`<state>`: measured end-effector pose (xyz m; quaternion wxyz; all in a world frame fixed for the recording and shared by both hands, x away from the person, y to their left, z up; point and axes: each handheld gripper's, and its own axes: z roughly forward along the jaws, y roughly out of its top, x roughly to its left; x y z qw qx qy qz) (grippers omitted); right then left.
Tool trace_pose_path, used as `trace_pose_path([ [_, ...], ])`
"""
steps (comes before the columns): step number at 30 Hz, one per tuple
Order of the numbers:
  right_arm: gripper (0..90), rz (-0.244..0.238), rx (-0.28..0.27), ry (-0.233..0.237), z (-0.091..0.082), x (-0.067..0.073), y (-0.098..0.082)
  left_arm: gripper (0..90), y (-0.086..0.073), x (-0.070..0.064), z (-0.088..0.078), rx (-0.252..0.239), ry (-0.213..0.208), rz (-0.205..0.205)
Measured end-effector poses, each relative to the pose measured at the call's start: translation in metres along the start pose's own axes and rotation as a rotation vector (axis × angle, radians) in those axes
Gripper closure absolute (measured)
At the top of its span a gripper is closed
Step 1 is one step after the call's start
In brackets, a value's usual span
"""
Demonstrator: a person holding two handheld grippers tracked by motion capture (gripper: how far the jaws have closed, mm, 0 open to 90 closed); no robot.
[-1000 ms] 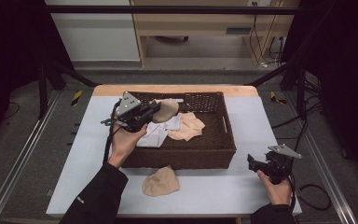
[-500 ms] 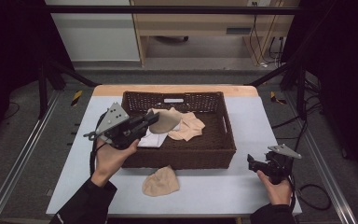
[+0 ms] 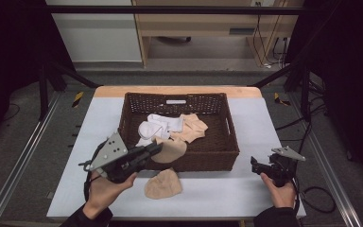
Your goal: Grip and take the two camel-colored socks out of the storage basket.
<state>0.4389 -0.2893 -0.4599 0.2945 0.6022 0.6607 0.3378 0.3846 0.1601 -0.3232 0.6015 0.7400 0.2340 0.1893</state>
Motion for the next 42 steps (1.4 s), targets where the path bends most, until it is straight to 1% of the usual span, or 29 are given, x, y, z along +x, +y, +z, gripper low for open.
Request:
trace_pose_path([
  [1,4.3,-0.002,0.005,0.002,0.000,0.000,0.000,87.1,-0.009,-0.004,0.001,0.021,-0.017,-0.001],
  [3,4.3,-0.002,0.003,0.000,0.000,0.001,0.000,87.0,-0.020,-0.008,0.004,0.045,-0.027,-0.003],
  [4,4.3,-0.003,0.001,-0.001,0.000,0.000,0.000,87.0,-0.020,-0.008,0.004,0.045,-0.027,-0.003],
  [7,4.4,0.000,0.002,0.000,0.000,0.000,0.000,87.0,-0.034,-0.011,0.011,0.081,-0.043,-0.019],
  [9,4.4,-0.002,0.001,0.000,0.000,0.000,0.000,87.0,-0.048,-0.013,0.018,0.126,-0.059,-0.031],
  [10,4.4,-0.002,0.001,0.000,0.000,0.000,0.000,87.0,-0.048,-0.013,0.018,0.126,-0.059,-0.031],
  [11,4.3,-0.001,0.002,0.000,0.000,0.000,0.000,87.0,-0.057,-0.015,0.023,0.162,-0.066,-0.030],
  [12,4.3,-0.001,0.002,0.000,0.000,0.000,0.000,87.0,-0.057,-0.015,0.023,0.162,-0.066,-0.030],
  [17,4.3,-0.001,0.001,-0.001,0.000,0.000,0.000,86.9,-0.080,-0.016,0.036,0.253,-0.070,-0.031],
  [19,4.4,-0.003,0.002,0.000,0.000,0.000,0.000,86.7,-0.094,-0.014,0.044,0.300,-0.067,-0.051],
  [20,4.4,-0.003,0.002,0.000,0.000,0.000,0.000,86.6,-0.094,-0.014,0.044,0.300,-0.067,-0.051],
  [22,4.3,-0.004,0.003,-0.001,0.000,0.000,0.000,86.3,-0.102,-0.012,0.049,0.326,-0.061,-0.059],
  [24,4.3,-0.002,0.004,-0.003,0.001,0.000,-0.001,84.4,-0.110,-0.009,0.053,0.348,-0.049,-0.066],
  [25,4.3,-0.004,0.005,0.000,0.001,0.000,-0.001,78.3,-0.116,-0.006,0.055,0.366,-0.039,-0.066],
  [26,4.3,-0.004,0.005,0.000,0.001,0.000,-0.001,74.3,-0.116,-0.006,0.055,0.366,-0.039,-0.066],
  [27,4.3,-0.004,0.006,0.000,0.001,0.001,-0.001,74.3,-0.119,-0.005,0.055,0.366,-0.026,-0.061],
  [28,4.3,-0.005,0.006,-0.001,0.001,0.001,-0.001,66.2,-0.121,-0.003,0.054,0.374,-0.012,-0.055],
  [30,4.3,-0.005,0.007,0.000,0.001,0.001,-0.001,56.7,-0.122,-0.002,0.053,0.367,-0.003,-0.053],
  [31,4.3,-0.004,0.007,-0.001,0.001,0.001,-0.001,52.1,-0.123,0.002,0.048,0.353,0.009,-0.056],
  [32,4.3,-0.004,0.007,-0.001,0.001,0.001,-0.001,48.6,-0.123,0.002,0.048,0.353,0.009,-0.056],
  [33,4.3,-0.005,0.004,-0.001,0.000,0.001,-0.001,45.8,-0.123,0.006,0.041,0.338,0.031,-0.060],
  [35,4.3,-0.001,0.005,-0.001,0.000,0.000,-0.001,39.8,-0.124,0.008,0.037,0.329,0.042,-0.063],
  [36,4.3,-0.001,0.005,-0.001,0.000,0.000,-0.001,39.8,-0.125,0.011,0.033,0.324,0.052,-0.067],
  [37,4.3,-0.003,0.004,-0.002,0.000,0.000,0.000,37.4,-0.126,0.013,0.029,0.319,0.067,-0.069],
  [38,4.3,0.001,0.001,-0.001,0.000,0.000,0.000,36.6,-0.126,0.019,0.020,0.314,0.097,-0.075],
  [39,4.2,0.003,-0.005,-0.002,-0.001,-0.001,0.000,36.2,-0.126,0.023,0.015,0.306,0.116,-0.080],
  [40,4.2,0.003,-0.005,-0.002,-0.001,-0.001,0.000,35.6,-0.126,0.023,0.015,0.306,0.116,-0.080],
  [41,4.1,0.012,0.000,-0.005,-0.001,-0.002,-0.001,35.2,-0.128,0.031,0.006,0.304,0.151,-0.091],
  [42,4.1,0.012,0.000,-0.005,-0.001,-0.002,-0.001,35.1,-0.128,0.031,0.006,0.304,0.151,-0.091],
])
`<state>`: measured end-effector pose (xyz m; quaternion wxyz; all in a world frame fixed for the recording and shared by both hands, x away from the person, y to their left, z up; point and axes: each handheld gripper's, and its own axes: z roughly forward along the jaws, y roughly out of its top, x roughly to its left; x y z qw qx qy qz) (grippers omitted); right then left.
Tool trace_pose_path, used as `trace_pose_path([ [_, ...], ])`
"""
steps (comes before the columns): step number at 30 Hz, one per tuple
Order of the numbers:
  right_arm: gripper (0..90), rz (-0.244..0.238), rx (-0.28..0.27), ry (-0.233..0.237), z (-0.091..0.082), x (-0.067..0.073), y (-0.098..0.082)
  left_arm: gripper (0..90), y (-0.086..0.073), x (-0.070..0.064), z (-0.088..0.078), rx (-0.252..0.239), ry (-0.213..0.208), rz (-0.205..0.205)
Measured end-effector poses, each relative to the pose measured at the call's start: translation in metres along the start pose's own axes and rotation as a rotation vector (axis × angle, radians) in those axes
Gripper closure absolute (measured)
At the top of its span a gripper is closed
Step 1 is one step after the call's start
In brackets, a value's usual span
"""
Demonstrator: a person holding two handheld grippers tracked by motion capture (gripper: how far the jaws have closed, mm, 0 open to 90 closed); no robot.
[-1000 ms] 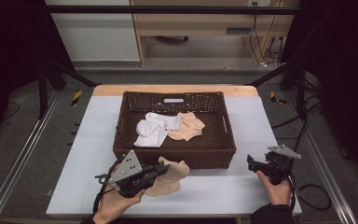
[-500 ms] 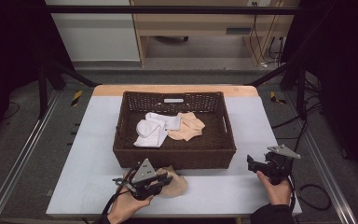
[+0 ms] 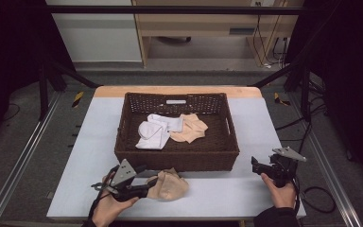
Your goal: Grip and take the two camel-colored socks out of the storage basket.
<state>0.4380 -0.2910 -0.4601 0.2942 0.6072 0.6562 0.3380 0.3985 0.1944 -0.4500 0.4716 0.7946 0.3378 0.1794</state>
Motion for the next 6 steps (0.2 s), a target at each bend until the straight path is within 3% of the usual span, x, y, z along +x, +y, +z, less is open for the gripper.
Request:
trace_pose_path([
  [4,4.2,-0.006,0.003,0.001,0.000,0.001,-0.001,34.6,-0.012,0.019,-0.010,0.020,0.076,-0.036],
  [6,4.2,-0.017,0.004,0.002,0.000,0.001,0.001,33.6,-0.019,0.026,-0.014,0.039,0.110,-0.033],
])
